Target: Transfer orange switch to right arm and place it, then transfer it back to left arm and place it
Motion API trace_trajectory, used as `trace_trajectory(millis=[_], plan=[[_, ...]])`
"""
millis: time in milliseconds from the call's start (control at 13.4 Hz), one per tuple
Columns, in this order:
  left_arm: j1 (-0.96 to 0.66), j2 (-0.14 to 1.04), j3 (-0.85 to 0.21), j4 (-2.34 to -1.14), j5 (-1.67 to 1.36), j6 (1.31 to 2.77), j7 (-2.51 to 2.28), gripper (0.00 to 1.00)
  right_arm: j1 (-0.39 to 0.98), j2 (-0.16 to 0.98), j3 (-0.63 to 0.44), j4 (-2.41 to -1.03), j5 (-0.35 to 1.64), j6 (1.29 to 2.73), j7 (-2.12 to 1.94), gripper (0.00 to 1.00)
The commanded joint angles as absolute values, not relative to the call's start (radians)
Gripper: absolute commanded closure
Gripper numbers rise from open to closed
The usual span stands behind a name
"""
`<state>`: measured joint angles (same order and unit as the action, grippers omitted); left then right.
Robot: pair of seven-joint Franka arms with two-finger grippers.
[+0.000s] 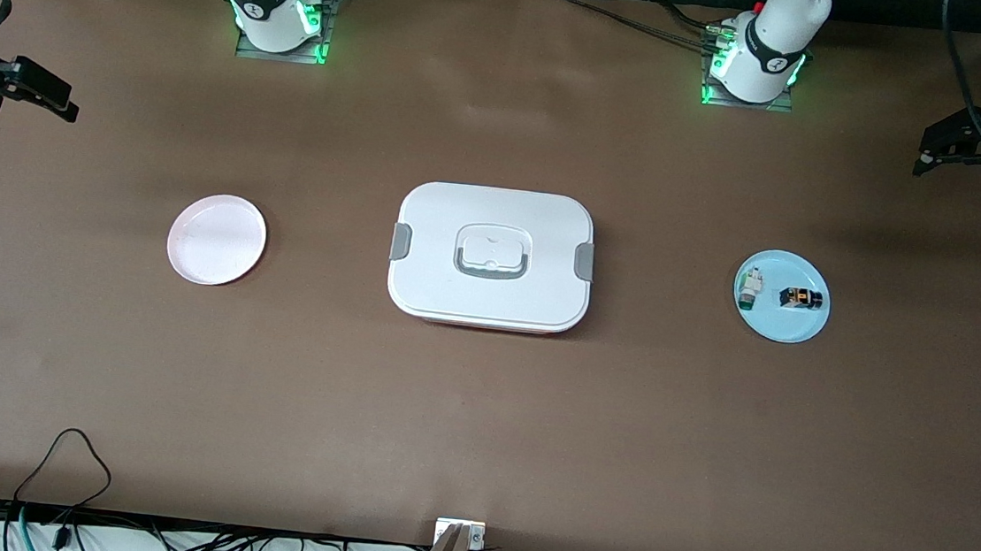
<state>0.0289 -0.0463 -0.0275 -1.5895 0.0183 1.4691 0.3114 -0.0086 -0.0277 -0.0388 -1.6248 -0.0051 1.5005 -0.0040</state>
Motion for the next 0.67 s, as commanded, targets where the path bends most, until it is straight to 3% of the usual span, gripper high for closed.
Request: trace_trajectory(millis=[0,224,598], plan=[[0.055,-0.127,-0.044,-1.694,-0.006,1.523,0.281,0.00,-0.002,-0.069,-0.041,-1.670,-0.017,1.512,-0.003,0.00],[0.057,-0.120,-0.044,-1.684,-0.012,1.523,0.281,0.00,-0.002,-0.142,-0.041,-1.781,-0.017,1.595,-0.005,0.00],[0.051,-0.048,-0.044,-1.586,-0.014,1.516,0.256,0.00,0.002,-0.112,-0.040,-1.729,-0.015,1.578,-0.011,0.00]])
